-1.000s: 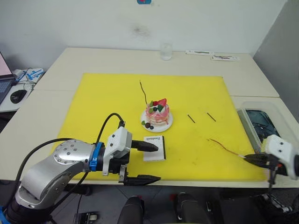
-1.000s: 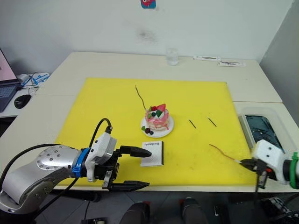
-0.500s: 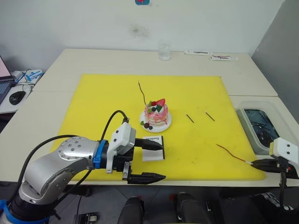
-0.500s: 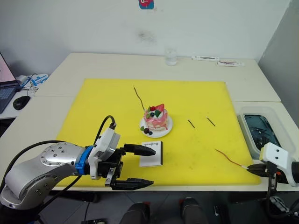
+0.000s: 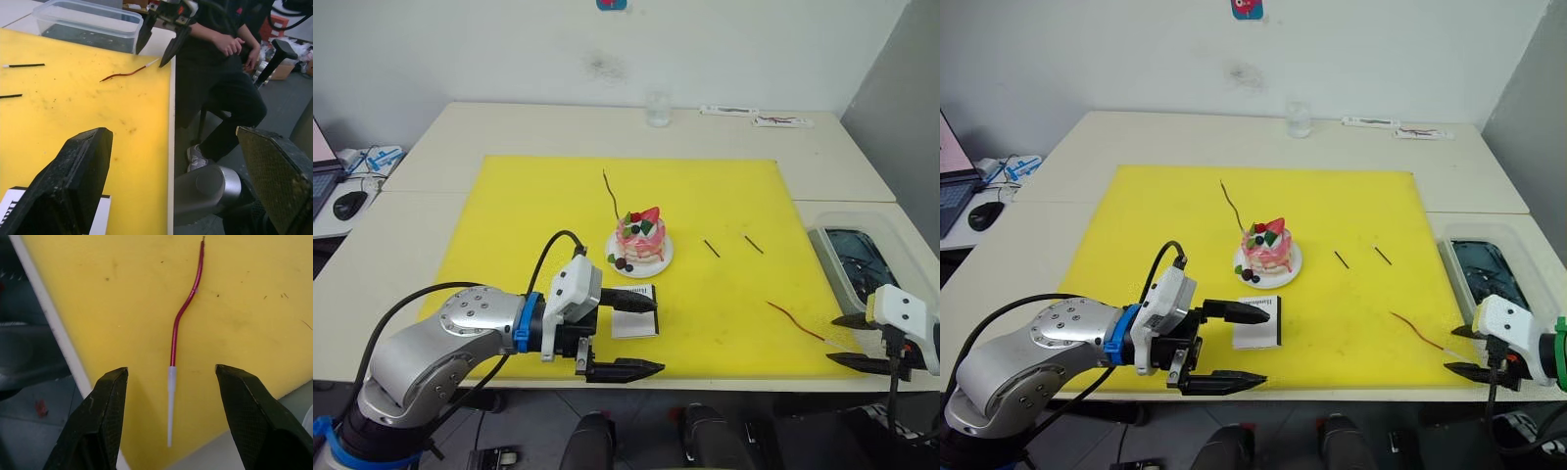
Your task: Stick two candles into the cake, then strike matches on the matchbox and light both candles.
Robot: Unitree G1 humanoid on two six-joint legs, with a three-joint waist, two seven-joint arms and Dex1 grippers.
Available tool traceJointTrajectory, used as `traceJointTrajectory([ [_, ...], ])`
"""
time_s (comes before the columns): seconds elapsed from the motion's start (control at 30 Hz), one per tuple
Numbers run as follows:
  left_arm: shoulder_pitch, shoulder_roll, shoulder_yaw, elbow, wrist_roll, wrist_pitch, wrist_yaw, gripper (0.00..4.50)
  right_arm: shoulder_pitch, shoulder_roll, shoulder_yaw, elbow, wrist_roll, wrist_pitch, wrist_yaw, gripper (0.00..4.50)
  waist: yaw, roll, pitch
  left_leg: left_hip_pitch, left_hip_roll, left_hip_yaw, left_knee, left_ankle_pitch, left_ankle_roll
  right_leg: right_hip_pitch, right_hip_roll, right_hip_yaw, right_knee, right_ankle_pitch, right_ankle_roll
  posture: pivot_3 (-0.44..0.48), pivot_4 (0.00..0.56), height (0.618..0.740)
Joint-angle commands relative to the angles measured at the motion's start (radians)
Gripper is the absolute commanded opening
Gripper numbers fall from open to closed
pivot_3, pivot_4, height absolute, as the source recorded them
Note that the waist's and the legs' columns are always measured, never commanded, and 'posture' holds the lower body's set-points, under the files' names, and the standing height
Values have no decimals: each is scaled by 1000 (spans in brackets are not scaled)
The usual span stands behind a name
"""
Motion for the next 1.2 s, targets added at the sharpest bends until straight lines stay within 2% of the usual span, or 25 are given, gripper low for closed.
traceJointTrajectory([
  [0.03,15,13,-20,-44,41,-15,9,4500,16,-84,-31,-110,-54,119,-13,3042,0,0,0,0,0,0,0,0,0,0,0,0,0,0,0,0,150,740],
  [0.07,20,12,-27,-48,50,-19,10,4500,12,-119,0,-139,-95,174,-48,3042,0,0,0,0,0,0,0,0,0,0,0,0,0,0,0,0,150,740],
  [0.23,31,-5,-67,-72,86,-32,22,4500,-125,-222,164,-214,-52,421,-91,3042,0,0,0,0,0,1,0,0,0,0,-1,0,-1,0,0,0,150,740],
  [0.37,50,-4,-92,-73,137,-68,16,4500,-271,-239,315,-200,-57,456,-102,3042,0,0,0,0,0,1,0,0,0,0,-1,0,-1,0,0,0,150,740],
  [0.53,62,-33,-108,-84,151,-72,44,4500,-388,-227,459,-145,-102,436,-102,3042,0,0,0,-1,0,1,0,0,0,-1,-1,0,-2,0,0,0,150,740],
  [0.77,83,-50,-114,-98,165,-75,57,4500,-476,-224,551,-81,-121,441,-68,3042,0,0,0,-1,0,1,-1,0,0,-2,-1,0,-1,0,0,0,150,740],
  [0.87,89,-54,-116,-97,174,-80,56,4500,-493,-221,566,-72,-116,454,-55,2488,0,0,0,-1,0,1,0,0,0,-2,-1,0,-1,0,0,0,150,740],
  [0.93,89,-57,-118,-94,178,-82,55,4500,-503,-215,575,-73,-112,465,-50,1834,0,0,0,-1,0,1,0,0,0,-1,-1,0,-1,0,0,0,150,740],
  [1.03,91,-58,-118,-90,181,-86,52,4500,-507,-210,581,-82,-108,477,-48,559,0,0,0,-1,0,1,0,0,0,-1,-1,0,-1,0,0,0,150,740],
  [1.1,91,-57,-119,-86,184,-89,50,4500,-510,-206,581,-87,-103,489,-45,21,0,0,0,-1,0,1,0,0,0,-1,-1,0,-1,0,0,0,150,740],
  [1.2,91,-55,-120,-81,188,-92,46,4500,-522,-196,575,-90,-89,517,-40,21,0,0,0,-1,0,1,0,0,0,-1,-1,0,-1,0,0,0,150,740],
])
